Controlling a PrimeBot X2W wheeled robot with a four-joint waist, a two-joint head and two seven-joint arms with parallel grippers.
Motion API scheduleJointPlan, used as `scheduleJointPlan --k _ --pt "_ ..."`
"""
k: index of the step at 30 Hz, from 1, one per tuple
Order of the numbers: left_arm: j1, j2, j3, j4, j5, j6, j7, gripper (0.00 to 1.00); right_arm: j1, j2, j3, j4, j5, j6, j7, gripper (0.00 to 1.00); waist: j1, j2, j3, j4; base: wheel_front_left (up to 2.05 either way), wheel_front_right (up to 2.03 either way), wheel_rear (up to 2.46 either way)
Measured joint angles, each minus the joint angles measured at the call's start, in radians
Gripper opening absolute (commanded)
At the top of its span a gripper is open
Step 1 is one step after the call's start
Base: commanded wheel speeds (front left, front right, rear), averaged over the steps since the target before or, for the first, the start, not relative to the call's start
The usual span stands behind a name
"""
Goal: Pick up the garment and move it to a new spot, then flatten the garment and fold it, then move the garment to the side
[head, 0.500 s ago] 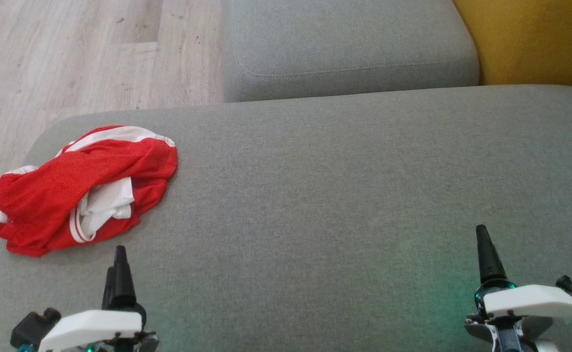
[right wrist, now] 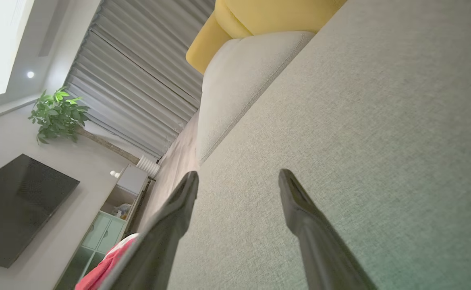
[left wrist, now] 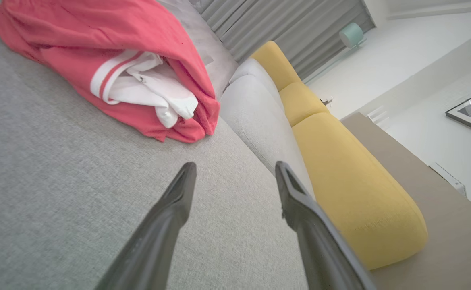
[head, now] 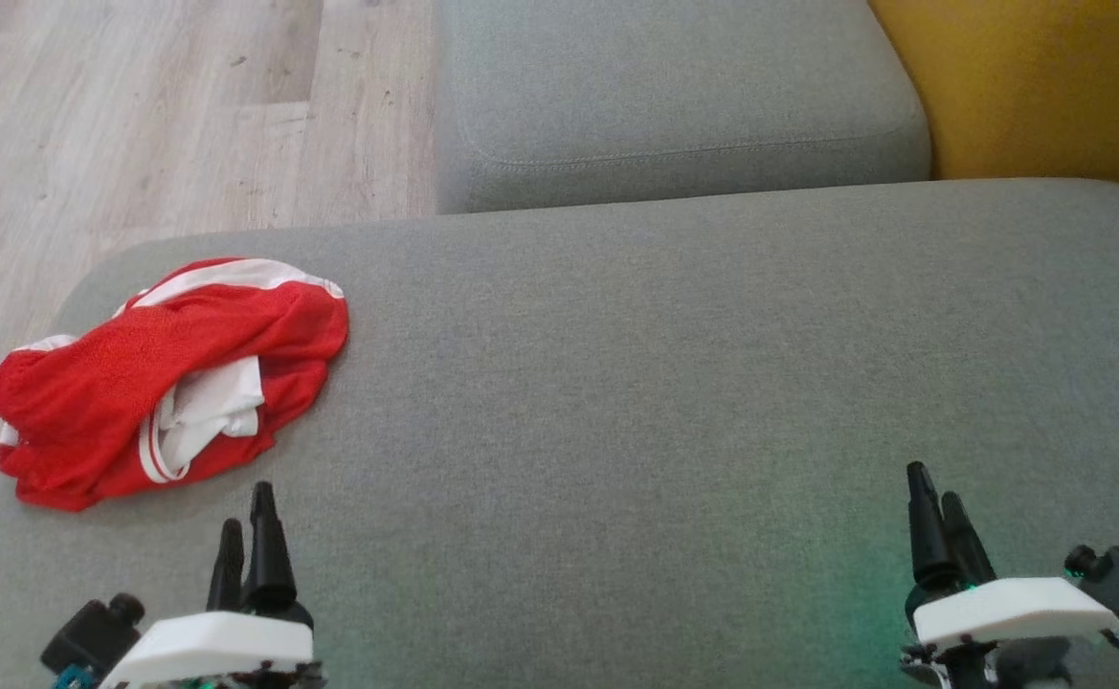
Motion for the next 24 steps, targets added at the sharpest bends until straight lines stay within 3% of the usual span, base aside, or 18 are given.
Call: scheduleJointPlan --k 24 --pt "0.019 0.001 -0.049 0.003 0.351 0.03 -0.071 1.0 0.009 0.002 0.003 -0.01 -0.36 0.0 -0.071 1.0 0.0 0.0 -0.022 -0.017 0.0 0.0 0.0"
